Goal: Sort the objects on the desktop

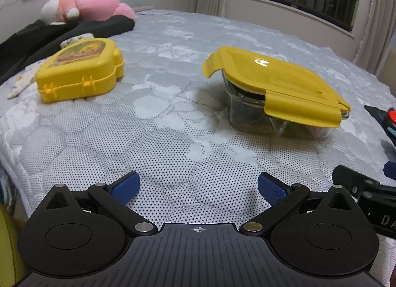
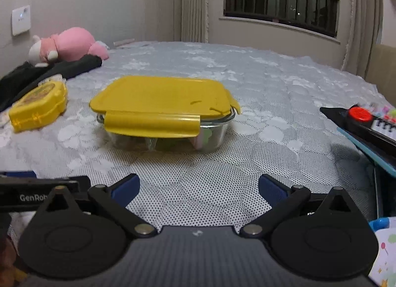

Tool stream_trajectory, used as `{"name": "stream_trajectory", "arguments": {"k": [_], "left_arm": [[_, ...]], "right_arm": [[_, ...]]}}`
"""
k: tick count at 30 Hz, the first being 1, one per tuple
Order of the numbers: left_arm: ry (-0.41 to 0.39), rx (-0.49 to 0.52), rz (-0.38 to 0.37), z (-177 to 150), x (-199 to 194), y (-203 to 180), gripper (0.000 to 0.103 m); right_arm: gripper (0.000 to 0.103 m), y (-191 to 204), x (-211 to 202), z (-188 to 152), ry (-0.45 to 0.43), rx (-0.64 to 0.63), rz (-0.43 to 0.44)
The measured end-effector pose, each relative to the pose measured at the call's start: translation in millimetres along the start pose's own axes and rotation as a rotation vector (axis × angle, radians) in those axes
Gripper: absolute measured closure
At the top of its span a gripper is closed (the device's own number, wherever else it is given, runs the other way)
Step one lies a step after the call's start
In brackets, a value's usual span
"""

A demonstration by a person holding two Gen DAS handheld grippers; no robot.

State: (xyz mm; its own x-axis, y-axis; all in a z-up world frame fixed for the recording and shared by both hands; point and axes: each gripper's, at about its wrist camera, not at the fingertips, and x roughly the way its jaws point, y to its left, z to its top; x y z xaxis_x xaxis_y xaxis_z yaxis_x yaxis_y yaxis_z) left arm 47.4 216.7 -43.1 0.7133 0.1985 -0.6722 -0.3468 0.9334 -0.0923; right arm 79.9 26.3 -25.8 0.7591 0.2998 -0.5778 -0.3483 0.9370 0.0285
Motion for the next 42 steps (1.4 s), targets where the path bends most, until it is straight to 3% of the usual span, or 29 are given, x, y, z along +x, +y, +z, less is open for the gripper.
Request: {"name": "stream_trajectory", "arguments": {"k": [5,13,18,24,32,35,42], "left_arm": [[0.004,0.016,0.001,-0.3,0.4,-4.0,0.0],[-0.001,0.042,0.01,2.4,2.8,-11.7,0.0],[0.002,0.065,0.03,7.0,3.5,-18.3,0.0],[0.068,0.095,0.066,21.6,2.2,-28.3,0.0],[0.071,0.161,0.11,52.0,-1.5,-54.1,0.0],[0.077,0.175,0.141,53.3,2.9,-60.1,0.0],[0.141,0.106,0.097,46.0,16.4,-52.6,0.0]], "right_arm": [[0.0,-4.4,1.7,1.0,0.022,0.043,0.006],[0.0,2.0,3.5,-2.0,0.014,-0.01,-0.072],[0.0,-3.2,5.4,1.2,0.05,0.007,-0.05],[0.0,-8.2,3.9,17.4,0.103,-0.036,-0.046],[0.0,-31.1,10.2,51.8,0.186,0.077,0.041],[0.0,-31.3,13.8,52.4,0.183,0.063,0.019],[0.0,-35.7,25.9,46.2,0.218,0.062,0.016]]}}
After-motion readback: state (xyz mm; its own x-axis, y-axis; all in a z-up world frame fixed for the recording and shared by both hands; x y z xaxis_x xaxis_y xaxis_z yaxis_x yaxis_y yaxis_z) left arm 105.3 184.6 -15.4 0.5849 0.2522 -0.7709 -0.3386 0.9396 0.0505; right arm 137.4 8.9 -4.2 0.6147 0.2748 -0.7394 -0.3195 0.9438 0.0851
